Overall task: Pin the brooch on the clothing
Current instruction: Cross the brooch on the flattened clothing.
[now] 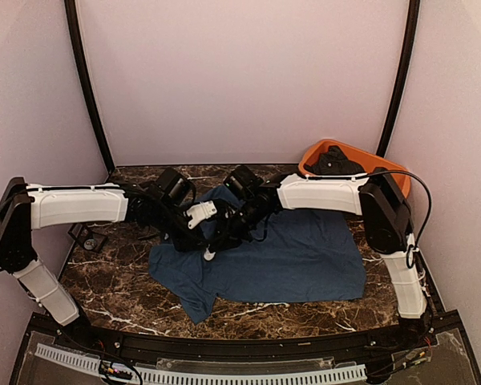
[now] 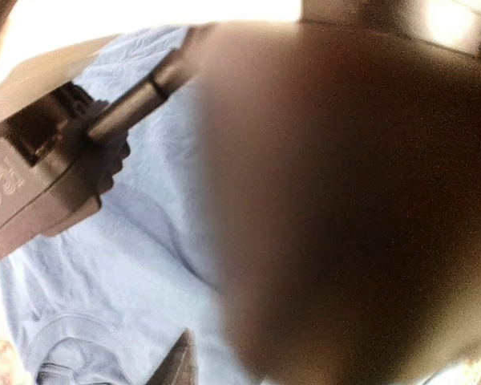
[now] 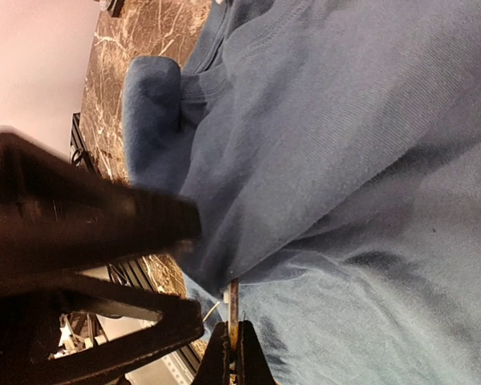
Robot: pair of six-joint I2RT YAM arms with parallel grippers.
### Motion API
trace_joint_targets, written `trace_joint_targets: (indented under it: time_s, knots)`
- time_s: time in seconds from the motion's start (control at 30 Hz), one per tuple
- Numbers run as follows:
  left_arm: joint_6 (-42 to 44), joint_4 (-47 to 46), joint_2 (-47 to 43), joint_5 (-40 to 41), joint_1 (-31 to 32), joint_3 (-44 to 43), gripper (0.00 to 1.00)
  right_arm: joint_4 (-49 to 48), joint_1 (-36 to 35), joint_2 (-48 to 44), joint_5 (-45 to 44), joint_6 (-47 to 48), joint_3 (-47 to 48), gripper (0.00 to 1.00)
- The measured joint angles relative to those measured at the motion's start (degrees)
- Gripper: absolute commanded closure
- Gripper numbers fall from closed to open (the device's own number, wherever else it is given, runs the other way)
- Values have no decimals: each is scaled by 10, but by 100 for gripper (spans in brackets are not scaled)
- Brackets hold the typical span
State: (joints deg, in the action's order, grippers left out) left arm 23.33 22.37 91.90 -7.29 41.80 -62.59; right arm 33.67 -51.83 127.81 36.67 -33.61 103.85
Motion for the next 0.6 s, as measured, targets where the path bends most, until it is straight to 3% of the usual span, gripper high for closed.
trace_joint_targets:
  time_s: [0.07, 0.17, 0.2, 0.3, 0.6]
  knots:
    - [-2, 12, -4, 5, 0, -5, 44, 0, 0, 0, 2, 13, 0, 100]
    - [-7, 39, -10, 12, 0, -21, 12, 0, 0, -2, 12, 34, 0, 100]
    - [-12, 47, -12, 14, 0, -27, 9, 0, 0, -3, 15, 41, 0, 100]
    - [-19, 61, -21, 17, 0, -40, 5, 2, 0, -6, 23, 57, 1, 100]
    - [-12, 75, -66, 4, -1, -18, 7, 10, 0, -6, 41, 99, 4, 100]
